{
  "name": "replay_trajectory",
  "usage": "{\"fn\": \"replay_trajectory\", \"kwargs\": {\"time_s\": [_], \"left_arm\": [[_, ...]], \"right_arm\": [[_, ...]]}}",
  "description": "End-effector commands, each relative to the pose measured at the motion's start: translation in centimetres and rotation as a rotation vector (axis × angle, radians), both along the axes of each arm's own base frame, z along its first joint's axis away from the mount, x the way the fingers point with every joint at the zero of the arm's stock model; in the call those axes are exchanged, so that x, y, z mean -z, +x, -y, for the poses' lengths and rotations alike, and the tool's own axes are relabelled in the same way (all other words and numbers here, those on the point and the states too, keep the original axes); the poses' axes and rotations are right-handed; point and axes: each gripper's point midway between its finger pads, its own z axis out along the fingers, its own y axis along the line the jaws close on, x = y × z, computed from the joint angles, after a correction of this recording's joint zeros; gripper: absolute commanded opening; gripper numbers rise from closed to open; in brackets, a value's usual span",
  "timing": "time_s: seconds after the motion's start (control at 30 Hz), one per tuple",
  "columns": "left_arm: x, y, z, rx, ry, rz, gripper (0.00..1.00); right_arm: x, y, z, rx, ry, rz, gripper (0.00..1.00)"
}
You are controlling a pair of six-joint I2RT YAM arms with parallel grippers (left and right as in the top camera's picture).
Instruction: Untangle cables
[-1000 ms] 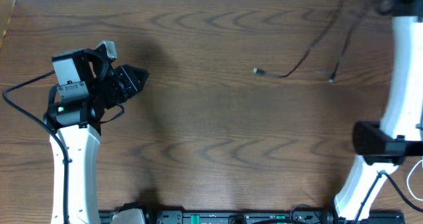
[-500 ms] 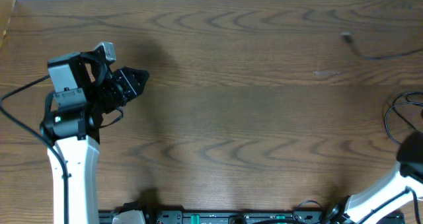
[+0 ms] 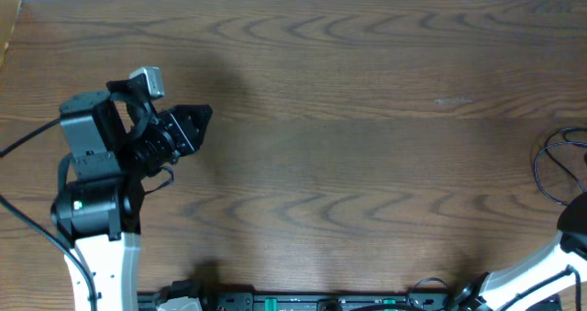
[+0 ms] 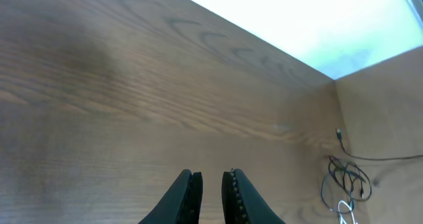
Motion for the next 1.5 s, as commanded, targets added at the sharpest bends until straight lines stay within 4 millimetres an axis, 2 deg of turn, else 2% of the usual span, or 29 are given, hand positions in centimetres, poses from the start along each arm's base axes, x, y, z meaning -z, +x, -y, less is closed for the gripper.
{"fn": "replay_trajectory", "kwargs": {"time_s": [0.0, 0.13, 0.27, 0.4, 0.53, 0.63, 0.73, 0.83, 1.0, 1.13, 1.4, 1.43, 1.47], "left_arm": [[-1.4, -0.8, 1.1, 0.050, 0.013, 0.041, 0.17], [-1.0, -1.7, 1.8, 0.074, 0.008, 0.014, 0.17], [-1.0, -2.4, 2.6, 0.102, 0.008, 0.010, 0.17], [-1.5, -3.2, 3.8, 0.143, 0.010, 0.026, 0.17], [-1.6, -4.5, 4.7, 0.154, 0.006, 0.010, 0.17], [-1.3, -5.4, 4.8, 0.143, 0.042, 0.004, 0.17], [-1.7, -6.2, 5.1, 0.147, 0.069, 0.028, 0.17], [-2.2, -6.7, 5.4, 0.156, 0.082, 0.055, 0.17], [-2.3, -7.1, 5.6, 0.165, 0.085, 0.062, 0.17], [-2.2, -7.1, 5.6, 0.165, 0.086, 0.060, 0.17], [-2.2, -7.1, 5.6, 0.166, 0.085, 0.058, 0.17], [-2.2, -7.1, 5.6, 0.166, 0.085, 0.059, 0.17], [-2.2, -7.1, 5.6, 0.166, 0.085, 0.059, 0.17]], "right_arm": [[2.9, 2.8, 0.3, -0.059, 0.073, -0.009, 0.01], [5.6, 4.8, 1.4, -0.076, 0.106, -0.030, 0.01], [9.6, 6.7, 2.9, -0.072, 0.144, -0.080, 0.01], [15.4, 8.6, 4.3, -0.070, 0.209, -0.154, 0.01], [21.9, 10.2, 4.6, -0.104, 0.300, -0.230, 0.01], [26.7, 10.7, 4.7, -0.116, 0.358, -0.299, 0.01], [30.0, 10.6, 5.0, -0.112, 0.391, -0.348, 0.01], [31.5, 10.6, 5.4, -0.102, 0.401, -0.366, 0.01], [31.3, 10.2, 5.9, -0.078, 0.381, -0.378, 0.01], [31.6, 9.0, 7.0, 0.026, 0.386, -0.398, 0.01], [31.7, 7.9, 8.2, 0.081, 0.409, -0.390, 0.01], [31.7, 7.8, 8.3, 0.084, 0.409, -0.389, 0.36], [31.6, 7.8, 8.4, 0.085, 0.406, -0.385, 0.99]]}}
